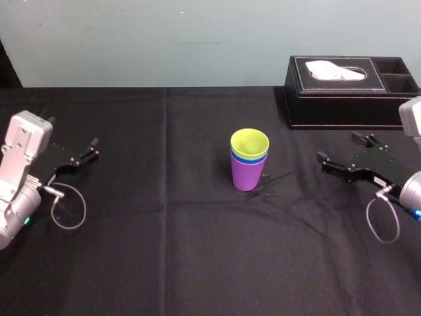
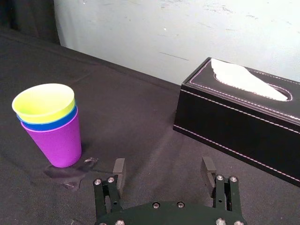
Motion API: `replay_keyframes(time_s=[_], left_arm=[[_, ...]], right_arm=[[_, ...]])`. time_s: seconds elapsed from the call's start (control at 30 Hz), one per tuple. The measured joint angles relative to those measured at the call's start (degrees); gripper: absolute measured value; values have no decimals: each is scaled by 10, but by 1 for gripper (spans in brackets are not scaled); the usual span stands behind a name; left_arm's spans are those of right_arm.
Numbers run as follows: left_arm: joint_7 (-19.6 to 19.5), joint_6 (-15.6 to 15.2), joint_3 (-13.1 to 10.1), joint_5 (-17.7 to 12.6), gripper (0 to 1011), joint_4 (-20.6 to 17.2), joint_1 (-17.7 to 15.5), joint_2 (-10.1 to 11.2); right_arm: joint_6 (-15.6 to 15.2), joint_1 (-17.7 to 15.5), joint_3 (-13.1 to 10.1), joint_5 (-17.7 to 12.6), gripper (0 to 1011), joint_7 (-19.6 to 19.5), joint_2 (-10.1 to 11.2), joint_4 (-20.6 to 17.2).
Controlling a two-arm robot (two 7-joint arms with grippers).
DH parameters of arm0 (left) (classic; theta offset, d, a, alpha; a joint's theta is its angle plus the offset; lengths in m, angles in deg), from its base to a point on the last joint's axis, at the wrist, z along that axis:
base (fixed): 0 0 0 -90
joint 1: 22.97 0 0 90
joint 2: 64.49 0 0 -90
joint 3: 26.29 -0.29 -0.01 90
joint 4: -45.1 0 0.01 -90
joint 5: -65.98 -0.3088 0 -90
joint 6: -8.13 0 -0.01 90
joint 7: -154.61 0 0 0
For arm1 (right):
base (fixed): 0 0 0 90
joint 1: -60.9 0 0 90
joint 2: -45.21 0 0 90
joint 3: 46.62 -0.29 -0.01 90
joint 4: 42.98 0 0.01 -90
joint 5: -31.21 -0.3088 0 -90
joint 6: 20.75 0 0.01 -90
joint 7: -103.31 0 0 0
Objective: Stack the three plastic cups sequentially using one hand.
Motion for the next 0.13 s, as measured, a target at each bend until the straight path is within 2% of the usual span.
replay_keyframes(time_s=[0.13], left_arm=[[0, 0, 0, 0, 1011, 0, 0, 0]], right_arm=[[0, 0, 0, 0, 1004, 0, 0, 0]])
